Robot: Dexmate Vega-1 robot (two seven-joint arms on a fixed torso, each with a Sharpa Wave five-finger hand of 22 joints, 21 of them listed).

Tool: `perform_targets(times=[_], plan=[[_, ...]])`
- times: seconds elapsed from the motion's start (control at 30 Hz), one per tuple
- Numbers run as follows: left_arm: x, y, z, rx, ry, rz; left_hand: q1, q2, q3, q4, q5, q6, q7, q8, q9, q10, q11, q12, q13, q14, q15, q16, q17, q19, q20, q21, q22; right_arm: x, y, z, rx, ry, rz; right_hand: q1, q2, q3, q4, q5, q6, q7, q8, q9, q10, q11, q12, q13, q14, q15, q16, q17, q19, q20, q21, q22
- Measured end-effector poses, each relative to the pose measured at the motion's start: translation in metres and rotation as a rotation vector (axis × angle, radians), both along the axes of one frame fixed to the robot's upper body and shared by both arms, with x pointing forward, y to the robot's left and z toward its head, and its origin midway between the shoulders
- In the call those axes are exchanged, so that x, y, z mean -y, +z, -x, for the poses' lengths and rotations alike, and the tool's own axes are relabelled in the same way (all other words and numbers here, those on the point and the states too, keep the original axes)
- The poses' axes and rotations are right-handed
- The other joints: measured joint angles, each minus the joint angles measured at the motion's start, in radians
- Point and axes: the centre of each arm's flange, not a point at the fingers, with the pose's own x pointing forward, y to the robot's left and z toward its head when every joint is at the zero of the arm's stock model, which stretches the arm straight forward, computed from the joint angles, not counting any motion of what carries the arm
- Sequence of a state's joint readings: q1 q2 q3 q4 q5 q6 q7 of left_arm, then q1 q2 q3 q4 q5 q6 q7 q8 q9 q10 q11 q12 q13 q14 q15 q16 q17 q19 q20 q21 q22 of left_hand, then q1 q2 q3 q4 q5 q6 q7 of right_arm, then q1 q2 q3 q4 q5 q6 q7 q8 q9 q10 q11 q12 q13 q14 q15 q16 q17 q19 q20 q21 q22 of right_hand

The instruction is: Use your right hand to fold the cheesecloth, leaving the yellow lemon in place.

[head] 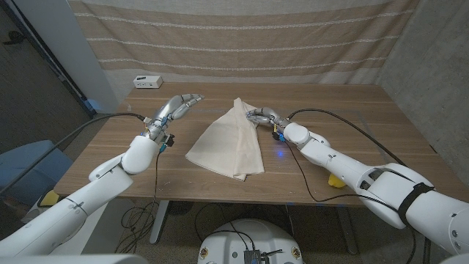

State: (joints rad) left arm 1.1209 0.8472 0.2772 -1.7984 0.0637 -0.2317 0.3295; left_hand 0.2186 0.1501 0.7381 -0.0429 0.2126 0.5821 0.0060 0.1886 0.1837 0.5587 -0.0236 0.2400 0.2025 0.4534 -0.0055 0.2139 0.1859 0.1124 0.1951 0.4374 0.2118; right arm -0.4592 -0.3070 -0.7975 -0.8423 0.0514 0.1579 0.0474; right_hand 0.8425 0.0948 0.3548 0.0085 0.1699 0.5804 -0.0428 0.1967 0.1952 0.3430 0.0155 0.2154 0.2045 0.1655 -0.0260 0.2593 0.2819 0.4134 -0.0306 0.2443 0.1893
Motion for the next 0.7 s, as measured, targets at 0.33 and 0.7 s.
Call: perform_targets(times=[0.33,0.7], plan=[[0.003,-0.002,-0.006,-0.019,-0.029,0.005,-0.021,0.000,-0.007,0.015,-0.006,0.000,0.007,0.000,0.000,-0.004,0.011,-0.008,0.000,-0.007,0.007,-0.008,0.000,-0.009,0.002,0.000,0.000,0.015,-0.006,0.002,0.026,-0.036,0.012,-0.126,-0.075,-0.135,0.001,0.041,-0.142,-0.091,-0.013,0.000,-0.061,-0.056,-0.016,0.000,0.004,-0.043,-0.012,-0.037,0.013,-0.013,-0.001,0.000],[0.008,-0.011,-0.023,-0.084,-0.131,-0.009,-0.025,-0.004,-0.007,0.015,-0.006,-0.002,0.009,0.000,0.000,-0.004,0.011,-0.008,0.000,-0.012,0.012,-0.014,0.000,-0.009,0.002,0.000,0.000,0.049,-0.004,0.026,0.133,-0.097,0.031,-0.129,-0.044,-0.145,-0.004,0.052,-0.111,-0.046,0.000,0.000,-0.023,-0.033,-0.004,0.000,0.017,-0.055,-0.012,-0.046,0.014,-0.014,-0.006,-0.003]])
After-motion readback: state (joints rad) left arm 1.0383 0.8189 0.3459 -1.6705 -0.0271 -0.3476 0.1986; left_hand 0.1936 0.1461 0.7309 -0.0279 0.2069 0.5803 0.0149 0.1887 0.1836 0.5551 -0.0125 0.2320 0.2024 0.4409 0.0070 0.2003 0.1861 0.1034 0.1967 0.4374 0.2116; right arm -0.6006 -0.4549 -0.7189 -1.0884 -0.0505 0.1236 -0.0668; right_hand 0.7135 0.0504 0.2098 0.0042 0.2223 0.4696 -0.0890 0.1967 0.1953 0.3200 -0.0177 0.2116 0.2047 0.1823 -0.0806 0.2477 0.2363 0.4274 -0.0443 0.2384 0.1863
